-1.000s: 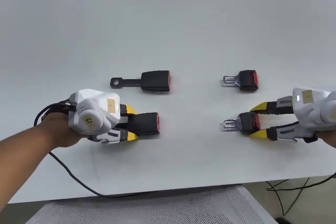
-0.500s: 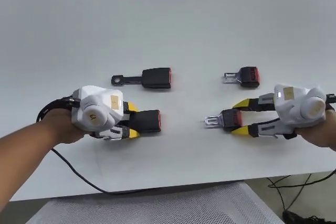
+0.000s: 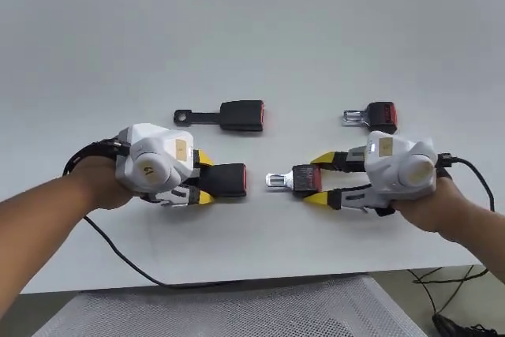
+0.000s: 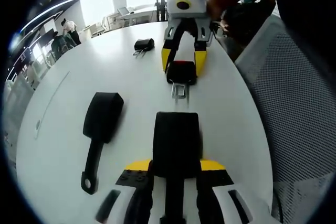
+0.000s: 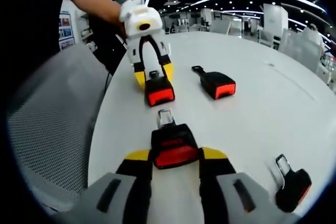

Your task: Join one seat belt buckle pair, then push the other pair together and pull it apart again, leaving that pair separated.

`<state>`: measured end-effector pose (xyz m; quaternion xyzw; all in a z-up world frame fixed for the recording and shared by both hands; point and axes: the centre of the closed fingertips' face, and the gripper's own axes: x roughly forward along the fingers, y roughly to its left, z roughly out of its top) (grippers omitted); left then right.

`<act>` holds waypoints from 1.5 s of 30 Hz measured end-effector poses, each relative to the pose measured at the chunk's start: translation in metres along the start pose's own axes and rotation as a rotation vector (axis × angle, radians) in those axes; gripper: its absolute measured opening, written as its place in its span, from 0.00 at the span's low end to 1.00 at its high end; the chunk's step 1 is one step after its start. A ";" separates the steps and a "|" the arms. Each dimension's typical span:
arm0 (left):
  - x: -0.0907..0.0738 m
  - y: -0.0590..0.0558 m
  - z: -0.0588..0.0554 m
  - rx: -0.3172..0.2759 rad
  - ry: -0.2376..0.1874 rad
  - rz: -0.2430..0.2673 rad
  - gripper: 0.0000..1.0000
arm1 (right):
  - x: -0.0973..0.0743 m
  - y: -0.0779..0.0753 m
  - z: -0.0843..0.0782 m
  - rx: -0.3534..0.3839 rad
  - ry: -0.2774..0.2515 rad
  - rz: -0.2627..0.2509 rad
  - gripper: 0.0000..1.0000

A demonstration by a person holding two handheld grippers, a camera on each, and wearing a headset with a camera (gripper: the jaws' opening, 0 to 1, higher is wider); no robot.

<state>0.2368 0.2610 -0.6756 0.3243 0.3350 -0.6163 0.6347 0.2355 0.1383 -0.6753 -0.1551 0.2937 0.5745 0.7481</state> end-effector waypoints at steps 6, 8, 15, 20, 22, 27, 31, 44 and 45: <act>0.000 0.000 -0.001 0.004 0.006 -0.003 0.33 | 0.019 0.008 0.013 0.005 -0.009 0.011 0.34; 0.001 0.000 -0.001 0.005 0.009 -0.005 0.33 | 0.020 0.008 0.013 -0.025 0.006 0.012 0.34; 0.001 0.001 -0.003 0.012 0.012 -0.006 0.33 | 0.029 0.012 0.019 -0.026 0.012 0.021 0.33; 0.001 0.000 -0.003 0.012 0.009 -0.005 0.32 | 0.026 0.011 0.017 0.000 0.022 0.017 0.33; 0.001 0.000 -0.002 0.028 0.020 -0.011 0.32 | 0.028 0.012 0.016 -0.012 0.032 0.021 0.33; 0.002 -0.001 -0.003 0.030 0.017 -0.015 0.32 | 0.034 0.014 0.023 0.014 0.034 0.017 0.33; 0.003 -0.001 -0.002 0.032 0.026 -0.015 0.32 | 0.039 0.017 0.027 0.011 0.036 0.006 0.33; 0.006 0.000 -0.002 0.033 0.028 -0.022 0.32 | 0.041 0.018 0.024 0.011 0.063 0.005 0.33; 0.006 0.000 -0.002 0.032 0.026 -0.023 0.32 | 0.040 0.018 0.024 0.010 0.062 0.005 0.33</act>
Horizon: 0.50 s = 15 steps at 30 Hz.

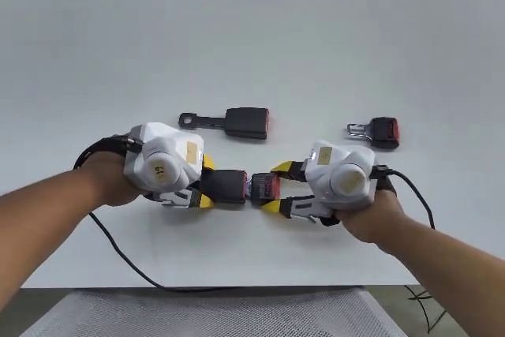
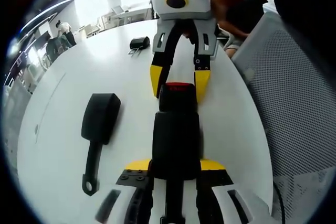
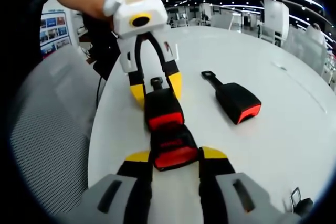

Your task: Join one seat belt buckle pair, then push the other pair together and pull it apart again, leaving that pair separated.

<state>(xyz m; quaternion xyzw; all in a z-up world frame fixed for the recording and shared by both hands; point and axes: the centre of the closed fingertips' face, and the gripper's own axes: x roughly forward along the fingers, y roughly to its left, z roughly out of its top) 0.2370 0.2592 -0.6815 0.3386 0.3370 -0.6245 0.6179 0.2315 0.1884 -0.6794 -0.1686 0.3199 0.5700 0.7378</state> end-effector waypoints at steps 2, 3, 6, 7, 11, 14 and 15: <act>0.000 0.000 0.000 0.000 -0.003 0.000 0.32 | 0.000 -0.001 -0.001 -0.005 -0.006 0.003 0.33; 0.000 0.000 0.000 0.001 -0.003 -0.001 0.32 | -0.001 -0.001 -0.001 -0.004 -0.010 0.004 0.33; -0.001 0.001 0.000 0.002 -0.013 -0.003 0.32 | -0.001 -0.001 0.000 -0.001 -0.025 0.011 0.33; -0.001 0.001 -0.001 0.000 -0.023 -0.001 0.32 | -0.002 -0.001 0.000 -0.015 -0.024 0.012 0.33; -0.003 0.001 -0.002 -0.017 -0.057 0.007 0.32 | -0.003 0.000 -0.001 -0.036 -0.034 0.015 0.32; -0.003 0.001 -0.001 -0.014 -0.065 0.000 0.31 | -0.003 -0.001 -0.001 -0.036 -0.041 0.017 0.32; -0.003 0.001 -0.002 -0.013 -0.072 -0.002 0.31 | -0.003 -0.001 -0.001 -0.037 -0.044 0.018 0.32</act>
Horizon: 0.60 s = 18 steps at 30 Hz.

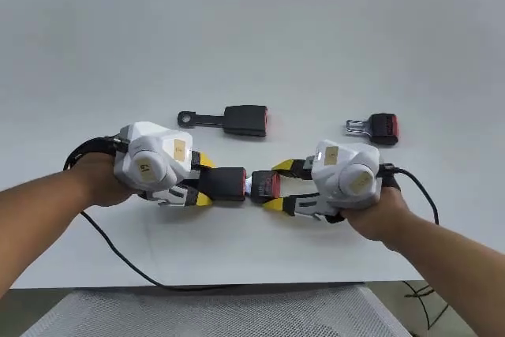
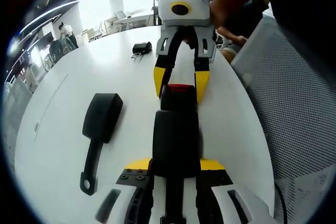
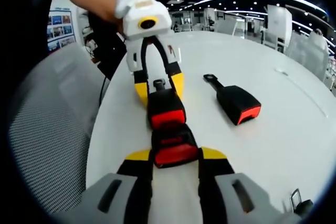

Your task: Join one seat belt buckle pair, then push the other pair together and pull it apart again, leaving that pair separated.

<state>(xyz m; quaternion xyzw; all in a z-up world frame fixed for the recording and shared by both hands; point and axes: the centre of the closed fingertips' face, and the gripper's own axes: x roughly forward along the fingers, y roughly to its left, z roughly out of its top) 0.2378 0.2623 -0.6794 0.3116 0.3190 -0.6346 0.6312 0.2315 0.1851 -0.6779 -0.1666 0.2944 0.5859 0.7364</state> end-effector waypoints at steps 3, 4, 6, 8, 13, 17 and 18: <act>-0.001 0.000 -0.001 0.004 -0.027 -0.005 0.31 | -0.002 0.000 0.001 0.057 -0.046 0.012 0.31; -0.002 0.001 -0.001 0.000 -0.034 -0.007 0.31 | -0.002 0.001 -0.001 0.034 -0.041 0.006 0.31; -0.003 0.000 0.000 -0.002 -0.043 -0.016 0.31 | -0.001 0.001 0.000 0.031 -0.038 0.010 0.31; -0.004 0.001 0.000 -0.007 -0.048 -0.024 0.31 | -0.001 0.002 0.000 0.031 -0.046 0.011 0.31; -0.005 -0.001 0.002 -0.010 -0.058 -0.028 0.31 | -0.001 0.001 0.000 0.024 -0.054 0.013 0.31; -0.006 -0.001 0.003 -0.039 -0.078 -0.026 0.31 | -0.002 0.001 0.000 0.033 -0.068 0.002 0.31; -0.006 -0.001 0.004 -0.042 -0.081 -0.025 0.31 | -0.002 0.001 0.000 0.039 -0.074 0.000 0.31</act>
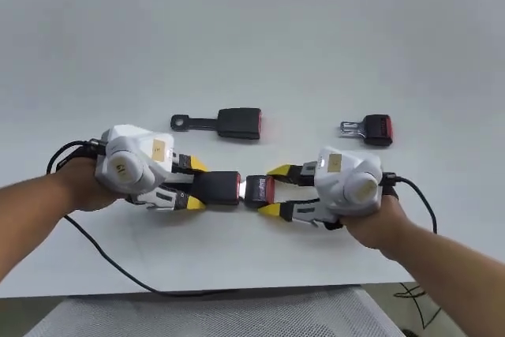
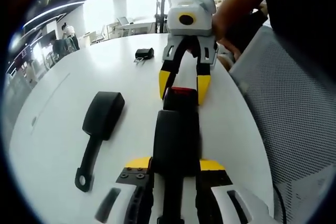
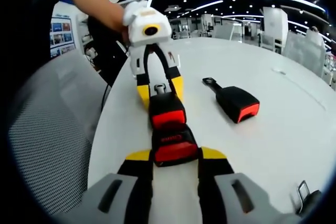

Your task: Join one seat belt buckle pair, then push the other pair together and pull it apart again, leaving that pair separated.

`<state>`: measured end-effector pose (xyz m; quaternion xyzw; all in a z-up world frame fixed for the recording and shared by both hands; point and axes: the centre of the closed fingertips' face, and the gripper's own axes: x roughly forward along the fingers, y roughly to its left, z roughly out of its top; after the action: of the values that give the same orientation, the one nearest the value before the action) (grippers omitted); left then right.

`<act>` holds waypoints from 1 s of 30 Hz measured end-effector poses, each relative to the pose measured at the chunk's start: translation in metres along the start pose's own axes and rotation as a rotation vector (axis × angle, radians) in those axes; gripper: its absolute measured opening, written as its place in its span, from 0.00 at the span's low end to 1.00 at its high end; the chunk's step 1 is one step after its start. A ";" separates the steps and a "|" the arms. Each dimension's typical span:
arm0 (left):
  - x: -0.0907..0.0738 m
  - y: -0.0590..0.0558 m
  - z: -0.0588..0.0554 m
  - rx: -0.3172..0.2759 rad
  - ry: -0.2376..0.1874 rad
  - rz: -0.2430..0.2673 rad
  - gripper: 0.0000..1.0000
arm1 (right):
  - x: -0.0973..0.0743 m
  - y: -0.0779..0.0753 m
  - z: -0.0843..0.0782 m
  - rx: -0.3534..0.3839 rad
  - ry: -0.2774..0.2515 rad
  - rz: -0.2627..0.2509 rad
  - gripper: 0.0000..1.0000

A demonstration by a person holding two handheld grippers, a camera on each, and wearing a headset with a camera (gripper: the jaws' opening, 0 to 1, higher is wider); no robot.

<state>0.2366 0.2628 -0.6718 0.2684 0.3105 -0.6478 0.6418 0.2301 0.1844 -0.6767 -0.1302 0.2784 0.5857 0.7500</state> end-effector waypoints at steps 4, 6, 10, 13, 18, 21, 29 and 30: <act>-0.001 -0.001 0.000 -0.024 -0.020 0.006 0.31 | 0.000 0.000 0.001 0.003 -0.004 -0.006 0.31; -0.001 -0.001 0.000 -0.008 -0.016 0.004 0.31 | 0.001 0.000 0.001 0.000 -0.007 -0.012 0.31; -0.001 -0.001 0.000 -0.010 -0.021 -0.004 0.31 | 0.001 0.001 0.001 0.006 -0.016 -0.017 0.31; -0.001 -0.001 0.000 -0.019 -0.028 -0.004 0.31 | 0.001 0.001 0.001 0.008 -0.018 -0.020 0.31; -0.001 -0.001 -0.002 -0.046 -0.048 0.006 0.31 | 0.001 0.002 0.001 0.015 -0.021 -0.027 0.31; -0.001 -0.001 -0.002 -0.054 -0.053 0.006 0.31 | 0.001 0.003 0.001 0.025 -0.027 -0.031 0.31; -0.001 -0.002 -0.002 -0.042 -0.051 -0.003 0.31 | 0.001 0.003 0.001 0.019 -0.025 -0.033 0.31; -0.001 -0.002 -0.002 -0.041 -0.051 -0.004 0.31 | 0.001 0.003 0.001 0.018 -0.024 -0.033 0.31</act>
<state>0.2348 0.2650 -0.6724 0.2379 0.3076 -0.6494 0.6535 0.2278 0.1868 -0.6765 -0.1211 0.2724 0.5721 0.7641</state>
